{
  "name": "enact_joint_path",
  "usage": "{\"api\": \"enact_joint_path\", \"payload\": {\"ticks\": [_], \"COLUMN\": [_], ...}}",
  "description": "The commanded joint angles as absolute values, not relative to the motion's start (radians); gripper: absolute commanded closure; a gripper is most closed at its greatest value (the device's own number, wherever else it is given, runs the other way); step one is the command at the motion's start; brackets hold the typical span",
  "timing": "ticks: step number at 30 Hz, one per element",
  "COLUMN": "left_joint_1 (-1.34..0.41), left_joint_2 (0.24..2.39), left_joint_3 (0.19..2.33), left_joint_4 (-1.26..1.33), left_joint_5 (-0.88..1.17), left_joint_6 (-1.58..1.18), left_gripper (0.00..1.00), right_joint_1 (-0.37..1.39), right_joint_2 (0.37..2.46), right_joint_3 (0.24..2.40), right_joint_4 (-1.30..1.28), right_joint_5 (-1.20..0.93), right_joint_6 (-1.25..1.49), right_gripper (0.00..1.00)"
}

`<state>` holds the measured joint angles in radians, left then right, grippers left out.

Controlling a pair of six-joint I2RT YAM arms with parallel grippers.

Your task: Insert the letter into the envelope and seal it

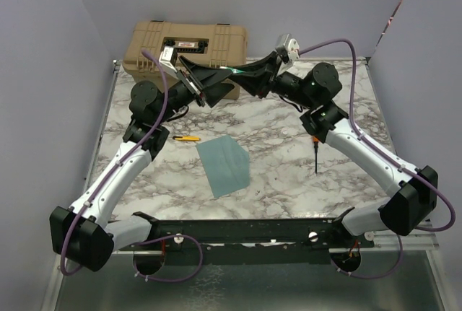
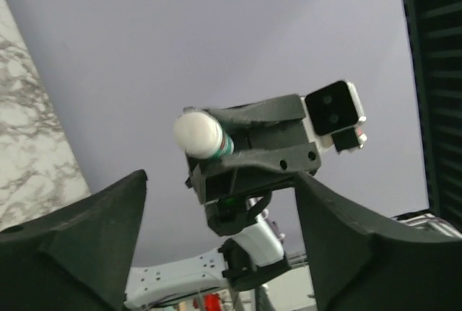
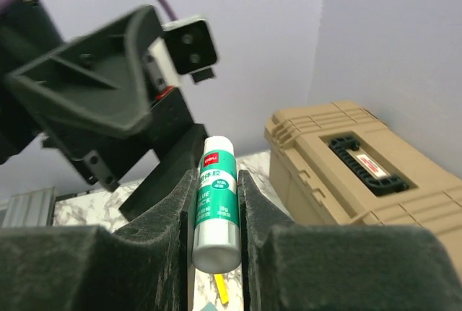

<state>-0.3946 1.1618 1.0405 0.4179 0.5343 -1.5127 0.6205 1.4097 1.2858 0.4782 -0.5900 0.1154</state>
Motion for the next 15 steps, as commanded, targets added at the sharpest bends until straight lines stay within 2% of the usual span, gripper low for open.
{"api": "enact_joint_path", "payload": {"ticks": [1, 5, 8, 11, 15], "left_joint_1": [-0.396, -0.397, -0.397, -0.397, -0.398], "left_joint_2": [1.110, 1.051, 0.986, 0.938, 0.933], "left_joint_3": [1.022, 1.032, 0.967, 0.875, 0.819], "left_joint_4": [0.283, 0.019, -0.061, -0.094, -0.273], "left_joint_5": [0.476, 0.333, 0.230, 0.172, 0.041], "left_joint_6": [-1.343, -1.076, -0.972, -0.939, -0.886], "left_gripper": [0.11, 0.10, 0.10, 0.15, 0.26], "right_joint_1": [0.617, 0.614, 0.609, 0.608, 0.609], "right_joint_2": [1.385, 1.380, 1.416, 1.453, 1.477], "right_joint_3": [1.309, 1.294, 1.334, 1.353, 1.323], "right_joint_4": [0.394, 0.351, 0.216, 0.087, -0.026], "right_joint_5": [-0.406, -0.343, -0.319, -0.275, -0.252], "right_joint_6": [0.144, 0.140, 0.123, 0.113, 0.112], "right_gripper": [0.99, 0.99, 0.99, 0.99, 0.99]}}
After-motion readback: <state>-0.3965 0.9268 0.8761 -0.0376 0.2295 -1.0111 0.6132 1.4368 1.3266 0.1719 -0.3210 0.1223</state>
